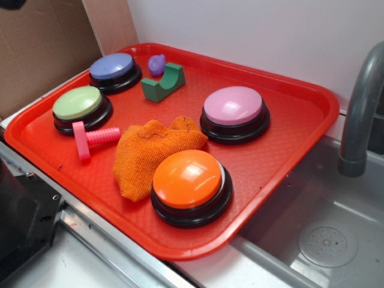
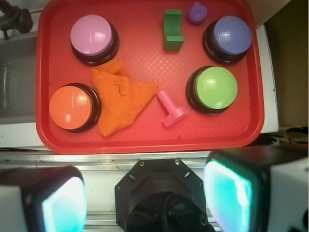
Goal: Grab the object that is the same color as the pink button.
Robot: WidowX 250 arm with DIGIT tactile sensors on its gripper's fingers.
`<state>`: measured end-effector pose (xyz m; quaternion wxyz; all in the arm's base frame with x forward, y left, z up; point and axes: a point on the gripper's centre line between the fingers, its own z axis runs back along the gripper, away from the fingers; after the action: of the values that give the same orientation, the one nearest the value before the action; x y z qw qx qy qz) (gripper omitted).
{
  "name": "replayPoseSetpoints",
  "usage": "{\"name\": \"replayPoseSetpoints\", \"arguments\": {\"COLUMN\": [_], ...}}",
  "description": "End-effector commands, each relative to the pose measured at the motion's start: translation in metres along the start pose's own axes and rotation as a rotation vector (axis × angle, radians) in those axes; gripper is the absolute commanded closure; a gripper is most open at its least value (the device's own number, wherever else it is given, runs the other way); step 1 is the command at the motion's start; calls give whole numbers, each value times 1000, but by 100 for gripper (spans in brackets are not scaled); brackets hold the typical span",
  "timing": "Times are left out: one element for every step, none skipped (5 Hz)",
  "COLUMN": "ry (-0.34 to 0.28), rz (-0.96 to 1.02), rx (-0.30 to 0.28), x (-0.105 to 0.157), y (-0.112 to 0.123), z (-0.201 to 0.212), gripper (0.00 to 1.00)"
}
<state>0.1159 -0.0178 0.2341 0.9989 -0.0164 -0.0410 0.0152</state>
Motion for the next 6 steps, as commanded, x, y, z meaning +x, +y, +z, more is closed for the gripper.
{"name": "replayPoseSetpoints", "arguments": {"ry": [0, -28, -25, -21, -49, -20], "rz": [0, -159, -273, -426, -490, -588], "rx": [0, 25, 9, -3, -61, -55], "x": [0, 11, 23, 40, 52, 57], "y": [0, 9, 13, 15, 15, 10], "z": [0, -20, -47, -81, -117, -146], "gripper": [0, 0, 0, 0, 0, 0]}}
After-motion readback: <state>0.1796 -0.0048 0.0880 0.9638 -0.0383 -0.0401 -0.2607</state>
